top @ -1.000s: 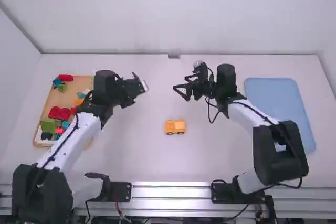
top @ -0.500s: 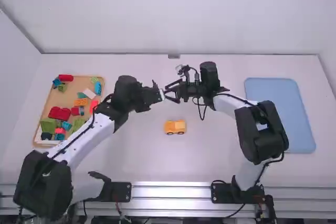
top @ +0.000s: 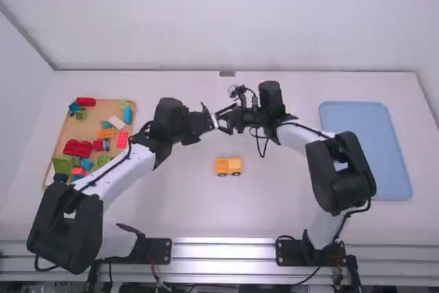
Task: Assemble lego blocks to make yellow taxi
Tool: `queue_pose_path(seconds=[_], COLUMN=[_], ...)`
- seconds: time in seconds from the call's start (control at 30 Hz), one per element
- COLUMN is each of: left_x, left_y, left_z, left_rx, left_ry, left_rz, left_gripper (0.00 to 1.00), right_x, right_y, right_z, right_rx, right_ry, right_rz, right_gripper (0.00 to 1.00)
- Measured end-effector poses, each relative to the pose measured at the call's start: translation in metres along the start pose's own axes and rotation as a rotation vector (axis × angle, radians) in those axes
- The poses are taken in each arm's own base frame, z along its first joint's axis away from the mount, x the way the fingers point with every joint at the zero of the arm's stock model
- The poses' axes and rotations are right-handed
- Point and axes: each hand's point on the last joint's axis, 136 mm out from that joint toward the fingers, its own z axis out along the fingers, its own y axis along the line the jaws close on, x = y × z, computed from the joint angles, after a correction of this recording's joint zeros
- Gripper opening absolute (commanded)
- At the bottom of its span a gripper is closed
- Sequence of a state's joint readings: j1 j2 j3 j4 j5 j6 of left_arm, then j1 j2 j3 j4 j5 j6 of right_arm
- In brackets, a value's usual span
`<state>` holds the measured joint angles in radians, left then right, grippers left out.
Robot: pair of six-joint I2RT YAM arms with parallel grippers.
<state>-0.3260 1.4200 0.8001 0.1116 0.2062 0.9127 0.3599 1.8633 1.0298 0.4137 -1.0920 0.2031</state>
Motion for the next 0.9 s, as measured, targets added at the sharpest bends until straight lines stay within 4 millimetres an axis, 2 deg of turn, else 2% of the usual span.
queue_pose_path(seconds=[0.1,0.5,0.73,0.77,0.83,0.87,0.9], left_x=[-0.004,-0.007,-0.007,-0.007,-0.007,-0.007,-0.007], left_y=[-0.004,-0.005,-0.004,-0.004,-0.004,-0.005,-0.005], left_z=[0.001,0.001,0.001,0.001,0.001,0.001,0.001], left_rx=[0.008,0.011,0.006,0.006,0.007,0.007,0.009], left_ry=[-0.007,-0.013,-0.011,-0.011,-0.013,-0.013,-0.015], left_rz=[0.007,0.013,0.014,0.015,0.014,0.014,0.015], left_gripper=[0.02,0.04,0.19,0.25,0.25,0.3,0.43], right_x=[0.0,-0.001,-0.001,-0.001,-0.001,-0.001,-0.001], right_y=[0.004,-0.002,-0.004,-0.004,-0.004,-0.004,-0.004], right_z=[0.006,0.014,0.014,0.014,0.013,0.013,0.012], right_rx=[-0.008,0.053,0.067,0.067,0.066,0.066,0.065], right_ry=[0.002,-0.003,-0.006,-0.006,-0.006,-0.007,-0.007], right_rz=[-0.015,0.015,0.03,0.031,0.026,0.026,0.025], right_gripper=[0.69,0.38,0.23,0.19,0.16,0.13,0.12])
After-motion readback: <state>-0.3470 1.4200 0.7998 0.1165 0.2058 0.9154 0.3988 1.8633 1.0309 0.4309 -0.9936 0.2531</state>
